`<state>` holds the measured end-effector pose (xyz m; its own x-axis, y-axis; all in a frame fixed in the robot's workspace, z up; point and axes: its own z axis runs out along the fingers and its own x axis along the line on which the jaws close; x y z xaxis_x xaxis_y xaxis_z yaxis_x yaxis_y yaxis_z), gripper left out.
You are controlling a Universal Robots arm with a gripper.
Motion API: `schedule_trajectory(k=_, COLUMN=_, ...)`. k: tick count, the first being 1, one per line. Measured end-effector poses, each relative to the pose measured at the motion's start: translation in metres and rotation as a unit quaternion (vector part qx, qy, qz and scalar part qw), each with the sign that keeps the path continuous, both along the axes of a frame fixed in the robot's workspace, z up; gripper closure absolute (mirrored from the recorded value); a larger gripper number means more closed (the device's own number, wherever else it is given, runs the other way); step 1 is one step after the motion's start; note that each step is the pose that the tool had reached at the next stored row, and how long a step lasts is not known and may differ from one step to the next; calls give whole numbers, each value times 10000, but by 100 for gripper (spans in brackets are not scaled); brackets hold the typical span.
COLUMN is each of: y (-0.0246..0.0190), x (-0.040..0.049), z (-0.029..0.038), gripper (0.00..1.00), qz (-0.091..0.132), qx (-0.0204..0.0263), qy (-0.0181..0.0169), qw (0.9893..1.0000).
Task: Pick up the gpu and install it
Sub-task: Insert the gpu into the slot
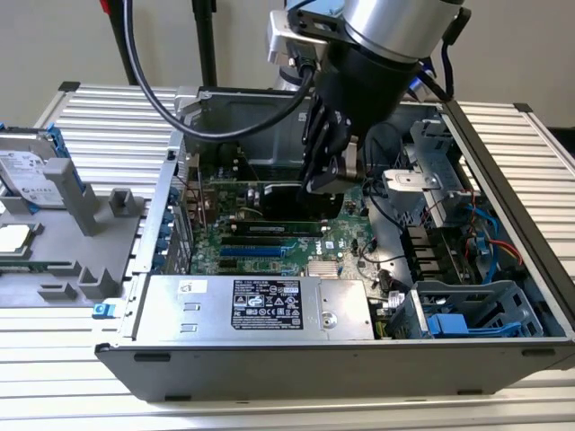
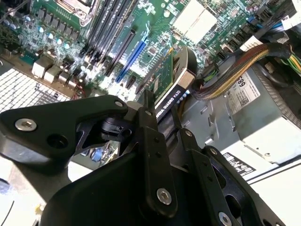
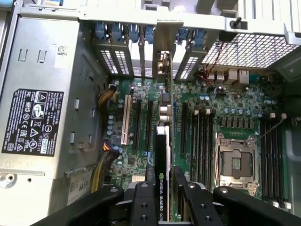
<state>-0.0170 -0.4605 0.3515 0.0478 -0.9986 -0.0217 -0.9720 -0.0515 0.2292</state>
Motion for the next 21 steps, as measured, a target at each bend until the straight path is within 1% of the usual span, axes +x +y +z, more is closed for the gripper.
schedule_trajectory(k=21, y=0, x=-8, z=-60, gripper=100, qz=0, qx=0, qy=0, qw=10000)
